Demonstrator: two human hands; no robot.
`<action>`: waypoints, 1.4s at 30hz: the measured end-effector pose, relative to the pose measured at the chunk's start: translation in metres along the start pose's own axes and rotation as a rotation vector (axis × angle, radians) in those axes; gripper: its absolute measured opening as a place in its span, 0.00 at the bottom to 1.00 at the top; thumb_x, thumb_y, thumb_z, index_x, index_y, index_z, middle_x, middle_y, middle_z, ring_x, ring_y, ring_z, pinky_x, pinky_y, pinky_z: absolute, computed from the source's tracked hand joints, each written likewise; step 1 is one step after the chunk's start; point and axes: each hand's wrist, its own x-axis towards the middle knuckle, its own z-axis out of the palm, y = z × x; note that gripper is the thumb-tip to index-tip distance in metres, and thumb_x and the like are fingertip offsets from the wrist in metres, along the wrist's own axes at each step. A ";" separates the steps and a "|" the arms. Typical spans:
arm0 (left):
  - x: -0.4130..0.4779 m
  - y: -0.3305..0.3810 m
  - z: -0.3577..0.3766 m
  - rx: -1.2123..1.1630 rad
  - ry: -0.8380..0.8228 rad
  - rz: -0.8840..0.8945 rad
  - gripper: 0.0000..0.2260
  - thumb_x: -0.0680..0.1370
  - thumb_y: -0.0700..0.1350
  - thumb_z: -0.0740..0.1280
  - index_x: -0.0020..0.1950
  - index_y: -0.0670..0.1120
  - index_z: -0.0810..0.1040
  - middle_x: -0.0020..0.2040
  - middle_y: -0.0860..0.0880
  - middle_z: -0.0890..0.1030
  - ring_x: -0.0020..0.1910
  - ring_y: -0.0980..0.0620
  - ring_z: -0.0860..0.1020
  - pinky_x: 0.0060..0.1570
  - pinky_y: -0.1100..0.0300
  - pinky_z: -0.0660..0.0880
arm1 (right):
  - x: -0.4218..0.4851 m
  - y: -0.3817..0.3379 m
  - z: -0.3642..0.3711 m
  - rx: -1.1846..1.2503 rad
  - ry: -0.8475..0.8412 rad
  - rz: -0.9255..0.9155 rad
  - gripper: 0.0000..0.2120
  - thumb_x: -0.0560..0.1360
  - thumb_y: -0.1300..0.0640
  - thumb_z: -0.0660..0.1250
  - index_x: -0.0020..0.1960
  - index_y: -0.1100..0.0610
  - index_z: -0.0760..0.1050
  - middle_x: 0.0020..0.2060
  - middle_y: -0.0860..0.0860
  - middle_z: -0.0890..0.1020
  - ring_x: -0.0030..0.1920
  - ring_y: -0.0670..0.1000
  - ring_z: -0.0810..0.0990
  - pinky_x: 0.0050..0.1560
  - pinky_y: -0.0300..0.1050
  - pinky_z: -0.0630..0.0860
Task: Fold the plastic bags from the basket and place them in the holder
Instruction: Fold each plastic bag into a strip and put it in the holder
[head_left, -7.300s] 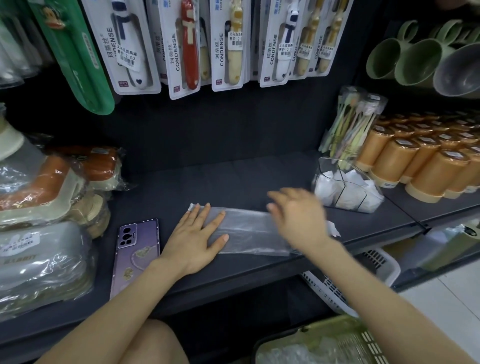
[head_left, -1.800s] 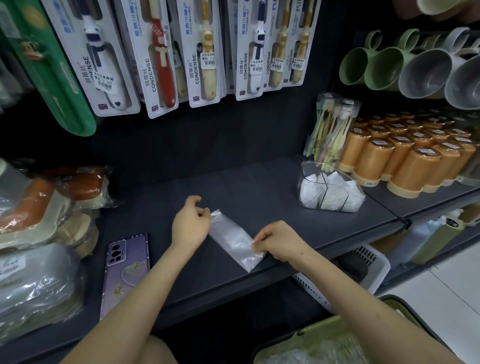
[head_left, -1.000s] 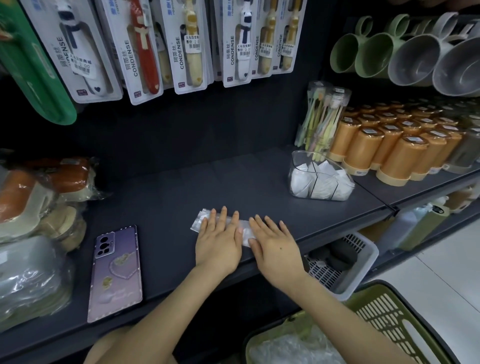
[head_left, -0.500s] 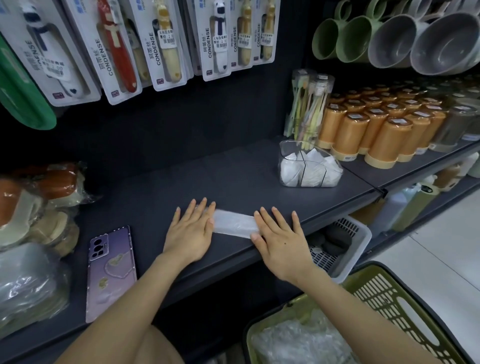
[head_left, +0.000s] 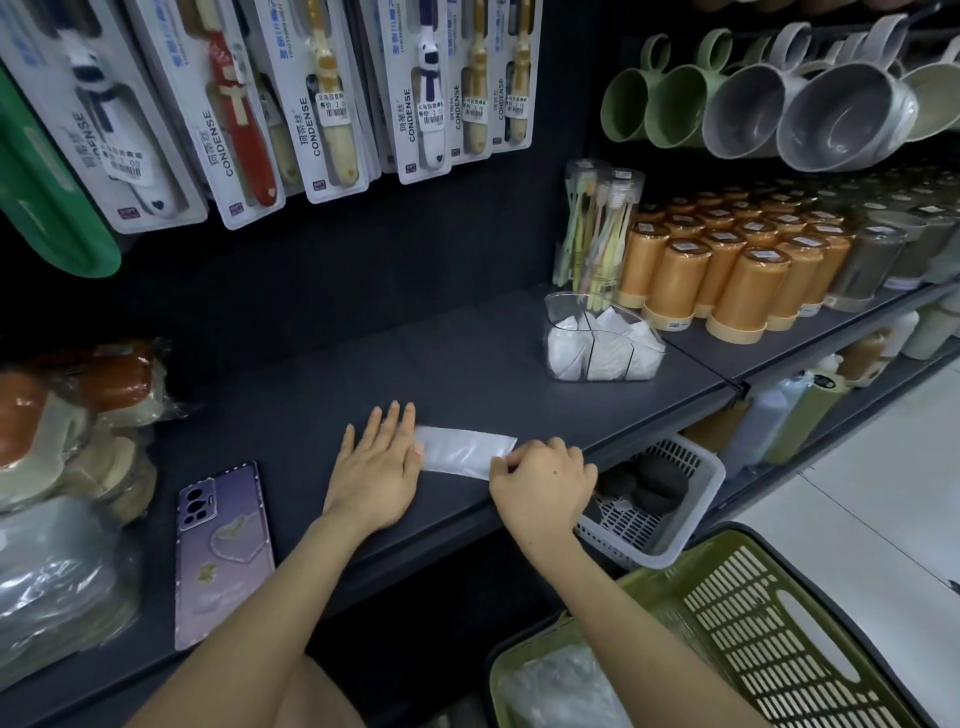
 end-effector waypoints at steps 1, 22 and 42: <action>-0.001 0.001 -0.001 -0.054 0.016 -0.007 0.24 0.84 0.52 0.41 0.79 0.48 0.38 0.80 0.50 0.43 0.78 0.52 0.40 0.76 0.53 0.37 | 0.001 -0.001 -0.001 0.064 -0.004 0.033 0.10 0.75 0.48 0.63 0.45 0.50 0.83 0.46 0.49 0.80 0.50 0.54 0.74 0.48 0.47 0.62; -0.014 0.050 -0.060 -1.102 -0.267 0.179 0.05 0.74 0.36 0.72 0.48 0.43 0.81 0.42 0.46 0.83 0.42 0.51 0.80 0.45 0.60 0.76 | 0.071 0.020 -0.112 0.653 -0.487 -0.367 0.04 0.73 0.63 0.71 0.45 0.57 0.76 0.30 0.46 0.79 0.29 0.38 0.74 0.35 0.32 0.70; -0.044 0.068 -0.053 -1.519 -0.216 -0.023 0.08 0.77 0.35 0.65 0.55 0.38 0.79 0.51 0.40 0.83 0.49 0.43 0.83 0.48 0.52 0.81 | 0.003 0.039 -0.060 1.138 -0.455 -0.186 0.05 0.75 0.67 0.67 0.48 0.61 0.80 0.32 0.53 0.79 0.26 0.45 0.71 0.25 0.39 0.67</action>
